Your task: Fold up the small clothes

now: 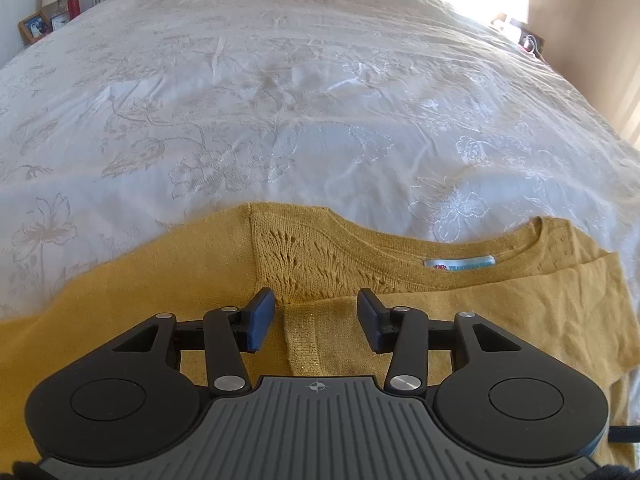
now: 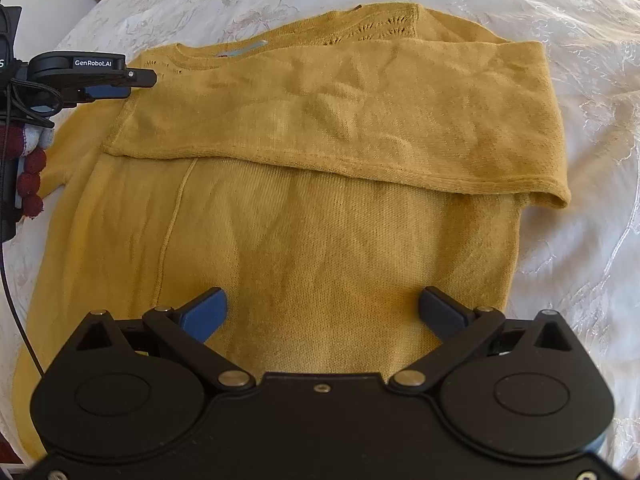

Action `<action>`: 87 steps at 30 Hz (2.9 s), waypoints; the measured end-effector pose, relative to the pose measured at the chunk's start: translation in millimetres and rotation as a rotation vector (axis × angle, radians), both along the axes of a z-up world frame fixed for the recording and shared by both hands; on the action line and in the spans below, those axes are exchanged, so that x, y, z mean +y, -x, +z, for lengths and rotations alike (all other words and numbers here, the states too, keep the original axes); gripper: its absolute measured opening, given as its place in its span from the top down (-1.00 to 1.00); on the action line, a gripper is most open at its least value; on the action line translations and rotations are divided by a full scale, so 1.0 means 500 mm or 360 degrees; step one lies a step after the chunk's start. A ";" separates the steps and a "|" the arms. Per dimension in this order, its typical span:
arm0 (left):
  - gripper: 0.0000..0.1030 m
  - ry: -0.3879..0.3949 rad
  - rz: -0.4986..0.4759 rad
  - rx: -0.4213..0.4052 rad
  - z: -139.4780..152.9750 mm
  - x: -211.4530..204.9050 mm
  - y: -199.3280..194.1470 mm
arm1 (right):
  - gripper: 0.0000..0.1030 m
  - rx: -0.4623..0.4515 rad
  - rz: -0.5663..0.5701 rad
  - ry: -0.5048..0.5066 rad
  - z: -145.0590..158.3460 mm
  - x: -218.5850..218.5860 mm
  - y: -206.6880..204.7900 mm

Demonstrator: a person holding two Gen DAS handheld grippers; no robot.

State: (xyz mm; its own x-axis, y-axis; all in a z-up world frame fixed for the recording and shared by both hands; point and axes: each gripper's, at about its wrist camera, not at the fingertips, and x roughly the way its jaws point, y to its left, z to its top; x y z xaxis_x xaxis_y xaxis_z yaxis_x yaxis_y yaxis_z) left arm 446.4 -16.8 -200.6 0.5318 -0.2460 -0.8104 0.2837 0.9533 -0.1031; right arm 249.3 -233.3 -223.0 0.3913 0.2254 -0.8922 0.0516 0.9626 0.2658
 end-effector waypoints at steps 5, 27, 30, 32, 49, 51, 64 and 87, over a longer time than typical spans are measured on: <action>0.00 0.0076 -0.0041 0.0148 -0.025 -0.001 -0.010 | -1.00 -0.0001 0.0002 -0.0005 0.001 -0.002 0.001; 0.92 0.0165 -0.0137 0.0208 -0.010 -0.013 0.027 | -1.00 0.0005 0.0008 0.0008 0.000 0.001 0.002; 0.93 0.0208 -0.0110 0.0113 0.038 0.012 0.040 | -0.99 0.0003 0.0004 0.0008 0.009 0.000 0.002; 0.93 0.0288 -0.0045 0.0084 0.069 0.045 0.039 | -0.99 -0.0030 -0.0001 0.0004 0.023 -0.002 0.003; -0.65 0.0003 0.0184 0.0113 0.017 0.117 0.023 | -0.99 -0.0281 -0.0129 -0.0058 0.095 -0.058 -0.095; -0.68 0.0025 0.0199 0.0098 0.029 0.121 0.036 | -0.99 -0.0283 -0.0154 -0.0055 0.084 -0.071 -0.114; -0.83 -0.0116 0.0113 0.0235 0.001 0.160 0.103 | -0.99 -0.0054 -0.0412 0.0159 0.017 -0.180 -0.099; 0.66 -0.0178 0.0323 0.0275 -0.019 0.181 0.116 | -0.99 -0.0007 -0.0397 0.0029 0.014 -0.174 -0.020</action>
